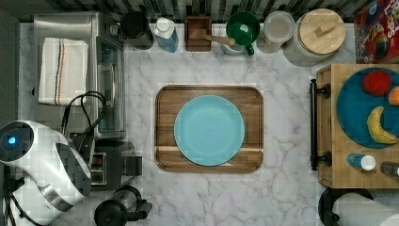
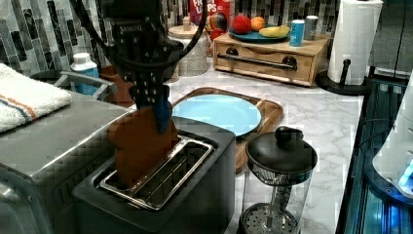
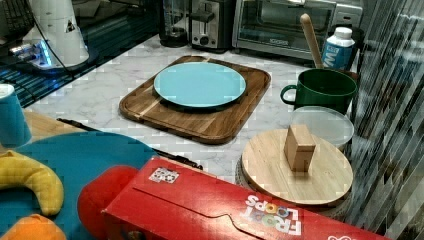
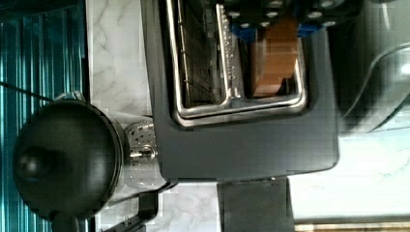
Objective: Pick up the toast.
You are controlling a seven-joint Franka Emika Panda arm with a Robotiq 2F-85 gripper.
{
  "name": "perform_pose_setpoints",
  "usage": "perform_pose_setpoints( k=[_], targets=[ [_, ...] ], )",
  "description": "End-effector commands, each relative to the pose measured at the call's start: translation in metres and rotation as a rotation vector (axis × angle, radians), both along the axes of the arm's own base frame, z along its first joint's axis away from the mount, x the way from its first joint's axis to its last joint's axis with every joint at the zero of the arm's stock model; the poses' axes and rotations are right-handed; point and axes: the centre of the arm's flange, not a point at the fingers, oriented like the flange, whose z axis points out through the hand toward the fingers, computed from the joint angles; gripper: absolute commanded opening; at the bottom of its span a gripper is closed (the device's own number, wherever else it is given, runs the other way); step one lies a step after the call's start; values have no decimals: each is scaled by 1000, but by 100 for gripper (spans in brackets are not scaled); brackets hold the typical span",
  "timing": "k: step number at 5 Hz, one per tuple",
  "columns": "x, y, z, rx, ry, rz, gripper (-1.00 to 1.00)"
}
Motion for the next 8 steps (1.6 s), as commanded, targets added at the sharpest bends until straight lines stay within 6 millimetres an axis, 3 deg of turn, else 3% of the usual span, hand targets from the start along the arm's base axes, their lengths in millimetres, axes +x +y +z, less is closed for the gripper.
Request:
perform_pose_setpoints(
  k=[1, 2, 3, 6, 7, 8],
  targets=[
    [-11, 49, 196, 244, -166, 203, -100],
    [-4, 24, 194, 265, -164, 211, -100],
    [11, -16, 183, 262, -156, 180, -100],
    [85, -225, 121, 160, -217, 43, -100],
    [105, -266, 108, 88, -199, 17, -100],
    [109, -285, 95, -21, -182, 58, -100]
  ],
)
